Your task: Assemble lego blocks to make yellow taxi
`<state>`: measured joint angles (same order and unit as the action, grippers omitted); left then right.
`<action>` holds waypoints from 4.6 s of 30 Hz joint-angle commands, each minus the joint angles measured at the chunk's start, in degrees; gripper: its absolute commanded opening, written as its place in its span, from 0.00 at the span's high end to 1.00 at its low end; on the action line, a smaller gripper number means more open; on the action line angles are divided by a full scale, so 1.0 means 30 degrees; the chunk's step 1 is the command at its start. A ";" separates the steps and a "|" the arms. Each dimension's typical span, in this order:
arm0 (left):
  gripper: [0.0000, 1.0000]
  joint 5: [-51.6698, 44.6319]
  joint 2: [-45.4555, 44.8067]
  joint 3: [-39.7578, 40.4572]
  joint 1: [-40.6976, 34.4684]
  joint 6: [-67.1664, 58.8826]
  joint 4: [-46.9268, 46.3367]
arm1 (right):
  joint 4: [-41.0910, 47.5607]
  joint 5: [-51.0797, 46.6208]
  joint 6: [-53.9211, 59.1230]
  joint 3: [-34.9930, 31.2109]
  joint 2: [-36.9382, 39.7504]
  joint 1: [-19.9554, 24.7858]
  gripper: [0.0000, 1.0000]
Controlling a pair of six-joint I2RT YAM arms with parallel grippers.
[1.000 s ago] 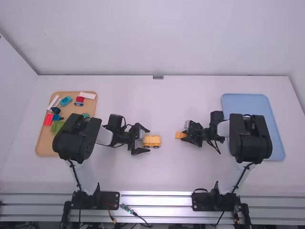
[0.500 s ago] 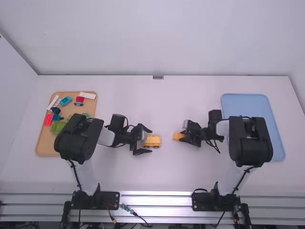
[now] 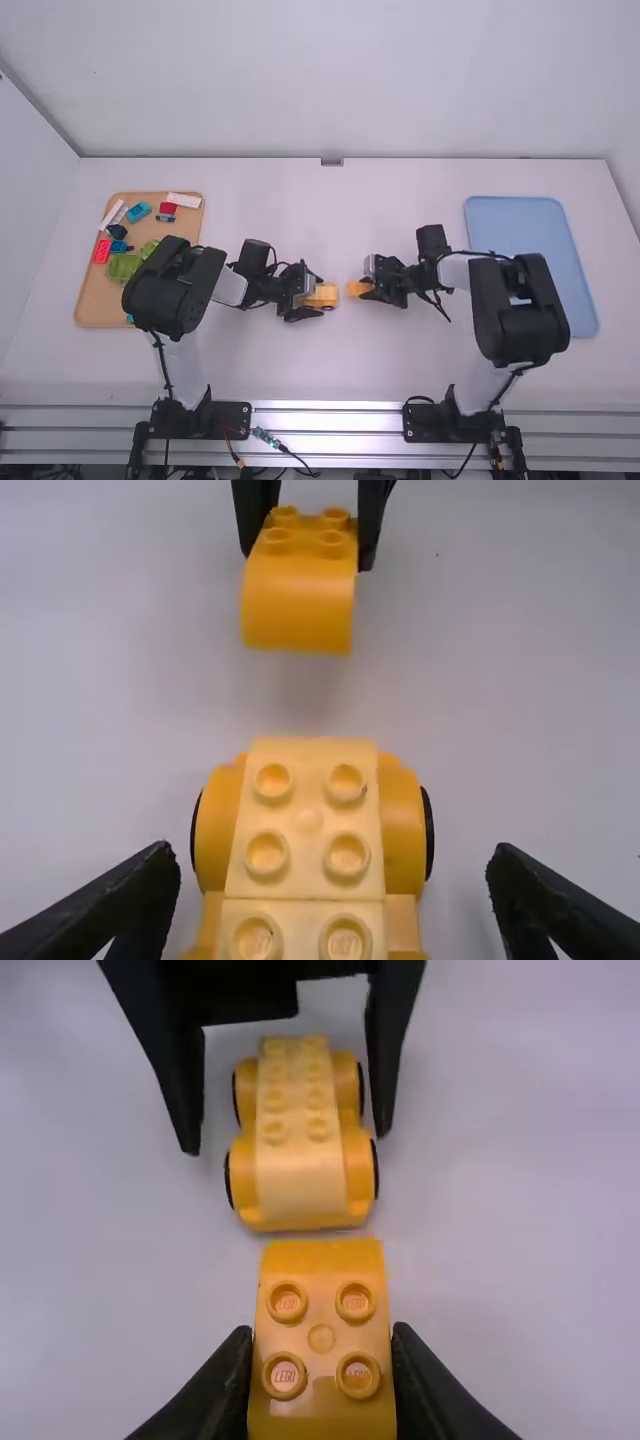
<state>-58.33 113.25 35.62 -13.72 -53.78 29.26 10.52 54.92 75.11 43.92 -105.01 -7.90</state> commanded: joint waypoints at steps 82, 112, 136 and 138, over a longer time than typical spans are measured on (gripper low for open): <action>0.53 0.0277 0.2222 0.0787 -0.0051 -0.0316 0.1049 | -0.2914 -0.2688 -0.7045 0.1617 0.0730 -0.5384 1.00; 0.54 0.0270 0.2222 0.0794 -0.0058 -0.0309 0.1086 | -0.5668 -0.0641 -0.7067 0.0095 0.0679 -0.5384 1.00; 0.54 0.0270 0.2222 0.0787 -0.0058 -0.0301 0.1275 | -0.7781 0.0510 -0.8473 0.0117 -0.1427 -0.5370 1.00; 0.54 0.0270 0.2222 0.0809 -0.0051 -0.0294 0.1260 | -0.7723 0.0539 -0.8466 0.0117 -0.1427 -0.5399 1.00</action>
<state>-60.82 119.68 37.87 -13.87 -53.80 33.43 -12.51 55.13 50.76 44.60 -108.79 -23.83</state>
